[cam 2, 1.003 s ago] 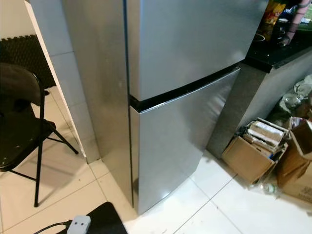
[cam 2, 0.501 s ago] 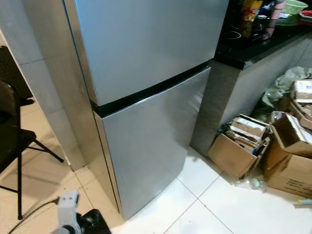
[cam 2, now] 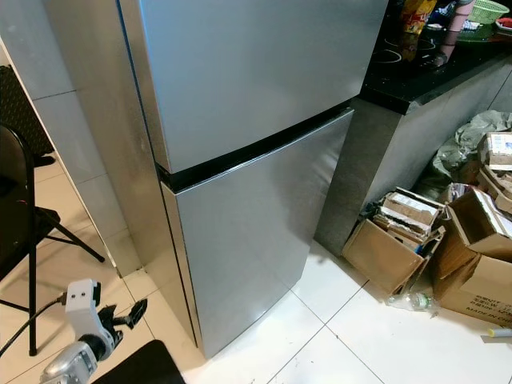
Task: Restocking fridge
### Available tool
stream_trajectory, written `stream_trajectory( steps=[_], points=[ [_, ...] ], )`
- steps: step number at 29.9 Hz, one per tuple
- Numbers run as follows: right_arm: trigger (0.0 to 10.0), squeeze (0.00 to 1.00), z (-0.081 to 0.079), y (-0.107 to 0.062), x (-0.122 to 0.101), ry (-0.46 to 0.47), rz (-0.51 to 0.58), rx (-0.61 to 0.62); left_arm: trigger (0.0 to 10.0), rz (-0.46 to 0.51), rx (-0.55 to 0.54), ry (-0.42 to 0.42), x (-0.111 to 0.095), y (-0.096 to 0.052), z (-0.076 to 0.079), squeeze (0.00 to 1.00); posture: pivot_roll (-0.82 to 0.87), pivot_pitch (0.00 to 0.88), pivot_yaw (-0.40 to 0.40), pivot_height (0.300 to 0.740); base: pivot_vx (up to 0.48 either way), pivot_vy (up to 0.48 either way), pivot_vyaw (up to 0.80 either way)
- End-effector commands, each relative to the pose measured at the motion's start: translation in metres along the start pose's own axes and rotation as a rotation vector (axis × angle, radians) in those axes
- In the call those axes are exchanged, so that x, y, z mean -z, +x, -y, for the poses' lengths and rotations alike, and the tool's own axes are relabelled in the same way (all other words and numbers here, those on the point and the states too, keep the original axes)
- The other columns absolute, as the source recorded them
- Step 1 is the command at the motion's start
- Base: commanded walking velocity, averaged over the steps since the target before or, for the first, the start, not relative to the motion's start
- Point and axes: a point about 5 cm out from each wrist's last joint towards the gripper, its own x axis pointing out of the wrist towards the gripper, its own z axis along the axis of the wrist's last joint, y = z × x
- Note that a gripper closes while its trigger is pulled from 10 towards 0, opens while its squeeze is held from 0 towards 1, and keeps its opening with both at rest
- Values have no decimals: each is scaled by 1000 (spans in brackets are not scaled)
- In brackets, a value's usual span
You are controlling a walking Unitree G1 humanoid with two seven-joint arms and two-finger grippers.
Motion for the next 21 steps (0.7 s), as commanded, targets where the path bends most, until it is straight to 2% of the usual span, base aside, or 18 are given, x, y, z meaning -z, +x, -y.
stream_trajectory(
  steps=[1,4,5,6,7,10,14,17,21],
  points=[
    [10000,0,4,-1,1,4,4,8,10000,56,61,49,-18,4,-1,1000,2,0,-45,740,0,0,0],
    [10000,0,4,-1,1,4,6,7,10000,124,140,96,-39,15,8,1000,3,0,-43,740,0,0,0],
    [10000,0,4,-1,1,4,6,7,10000,124,140,96,-39,15,8,1000,3,0,-43,740,0,0,0],
    [10000,0,3,-1,0,8,8,3,10000,152,186,125,-49,21,14,933,3,0,-43,740,0,0,0],
    [10000,0,2,-1,0,12,10,-4,10000,197,263,167,-65,28,23,0,2,0,-42,740,0,0,0],
    [10000,0,2,0,0,12,10,-7,10000,213,290,179,-70,31,27,0,2,0,-42,740,0,0,0],
    [10000,0,1,0,1,13,9,-9,10000,285,392,251,-96,38,40,0,-1,0,-40,740,0,0,0],
    [10000,0,1,0,1,13,9,-9,10000,303,410,265,-100,40,42,0,-1,0,-40,740,0,0,0],
    [10000,0,1,0,2,11,7,-7,10000,358,481,308,-115,46,57,0,-1,0,-42,740,0,0,0]
  ],
)
